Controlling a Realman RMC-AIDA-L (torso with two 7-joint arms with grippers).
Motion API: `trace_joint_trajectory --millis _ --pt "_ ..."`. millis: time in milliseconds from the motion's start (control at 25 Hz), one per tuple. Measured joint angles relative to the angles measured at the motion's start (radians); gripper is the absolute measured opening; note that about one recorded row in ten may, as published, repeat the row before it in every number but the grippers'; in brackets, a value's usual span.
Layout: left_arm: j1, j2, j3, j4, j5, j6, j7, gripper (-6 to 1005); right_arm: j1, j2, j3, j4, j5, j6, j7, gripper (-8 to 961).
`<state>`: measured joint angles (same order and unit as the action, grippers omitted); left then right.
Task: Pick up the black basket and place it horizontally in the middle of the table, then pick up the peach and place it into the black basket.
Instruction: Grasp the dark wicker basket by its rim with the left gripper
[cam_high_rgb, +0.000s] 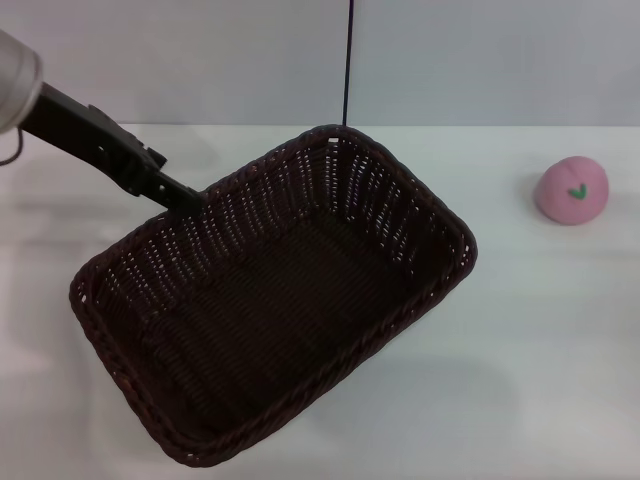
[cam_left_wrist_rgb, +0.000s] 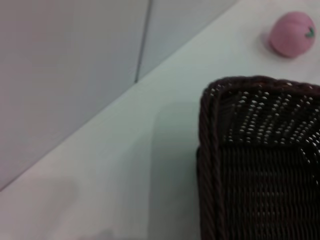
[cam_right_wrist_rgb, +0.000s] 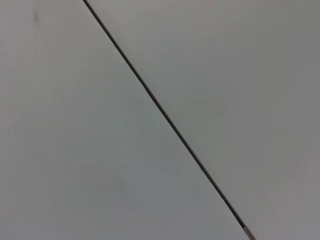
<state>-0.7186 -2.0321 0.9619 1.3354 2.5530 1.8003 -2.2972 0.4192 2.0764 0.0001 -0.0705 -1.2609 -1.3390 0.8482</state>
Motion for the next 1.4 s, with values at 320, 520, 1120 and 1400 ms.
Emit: trace_joint_trajectory --millis 320,520,1120,1400 --pt "-0.004 -0.022 0.024 -0.061 0.027 -0.056 0.0 674 -0.001 0.001 0.002 0.001 0.0 0.002 0.0 444" --pt "-0.004 -0.021 0.024 -0.128 0.034 -0.101 0.012 667 -0.002 0.001 0.001 0.002 0.0 0.013 0.0 446" --pt "-0.005 -0.022 0.047 -0.2 0.081 -0.141 0.016 644 0.002 0.001 0.001 0.005 0.0 0.048 0.0 451" --pt "-0.005 -0.023 0.054 -0.203 0.08 -0.134 0.033 531 0.002 0.001 0.004 0.005 0.0 0.051 0.0 453"
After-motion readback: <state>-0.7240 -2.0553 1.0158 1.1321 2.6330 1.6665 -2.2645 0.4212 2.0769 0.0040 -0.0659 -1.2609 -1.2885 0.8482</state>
